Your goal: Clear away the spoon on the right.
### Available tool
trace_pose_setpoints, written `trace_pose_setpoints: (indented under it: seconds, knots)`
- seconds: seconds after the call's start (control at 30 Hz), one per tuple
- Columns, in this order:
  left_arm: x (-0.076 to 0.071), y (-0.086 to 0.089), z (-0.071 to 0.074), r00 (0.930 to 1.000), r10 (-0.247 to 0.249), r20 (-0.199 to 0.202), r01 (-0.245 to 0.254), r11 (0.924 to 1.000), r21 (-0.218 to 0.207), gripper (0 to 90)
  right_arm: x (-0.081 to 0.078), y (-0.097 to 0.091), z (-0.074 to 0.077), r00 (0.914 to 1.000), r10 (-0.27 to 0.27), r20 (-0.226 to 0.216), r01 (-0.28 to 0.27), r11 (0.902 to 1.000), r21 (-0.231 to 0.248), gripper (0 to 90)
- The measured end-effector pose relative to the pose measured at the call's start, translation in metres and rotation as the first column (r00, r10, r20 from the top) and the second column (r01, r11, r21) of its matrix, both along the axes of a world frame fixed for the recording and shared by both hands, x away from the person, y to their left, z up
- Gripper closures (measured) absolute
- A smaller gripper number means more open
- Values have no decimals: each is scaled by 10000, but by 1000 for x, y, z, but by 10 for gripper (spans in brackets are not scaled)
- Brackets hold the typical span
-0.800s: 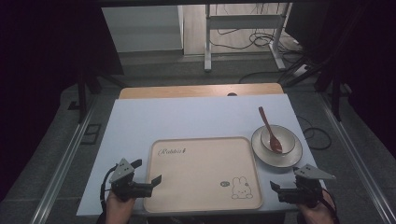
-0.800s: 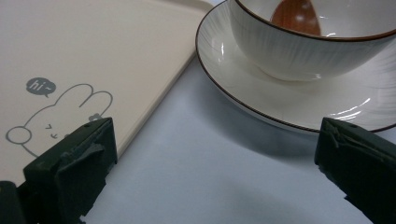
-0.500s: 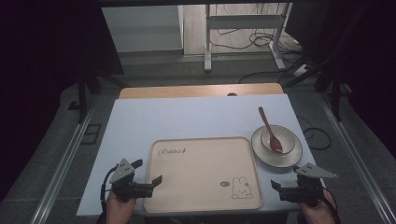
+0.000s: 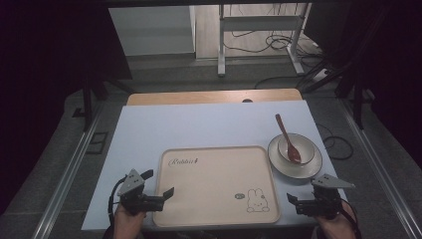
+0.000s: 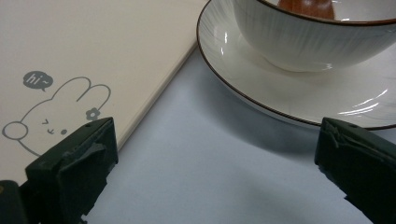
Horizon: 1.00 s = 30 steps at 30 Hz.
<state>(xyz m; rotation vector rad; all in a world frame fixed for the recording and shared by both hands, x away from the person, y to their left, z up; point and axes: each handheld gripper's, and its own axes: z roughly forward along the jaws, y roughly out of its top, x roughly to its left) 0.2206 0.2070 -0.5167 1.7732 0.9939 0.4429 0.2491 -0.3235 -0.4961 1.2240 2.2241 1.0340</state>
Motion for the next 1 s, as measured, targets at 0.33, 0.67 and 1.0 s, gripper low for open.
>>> trace_pose_setpoints:
  seconds: [0.33, 0.67, 1.0]
  knots:
    - [1, -1, -1, 10000, 30, 1, -30, 9999, 152, 3, 3, 2, 6, 9987, 503, 55, -503, 9987, -100, 31]
    - [0, 0, -1, 9999, 110, -21, -109, 9998, 152, 2, 9, 9, 14, 9958, 766, 506, -748, 9965, -360, 4]
    - [1, -1, -2, 9999, 109, -85, -108, 9997, 231, 2, 16, 16, 18, 9925, 1139, 443, -1128, 9933, -268, 4]
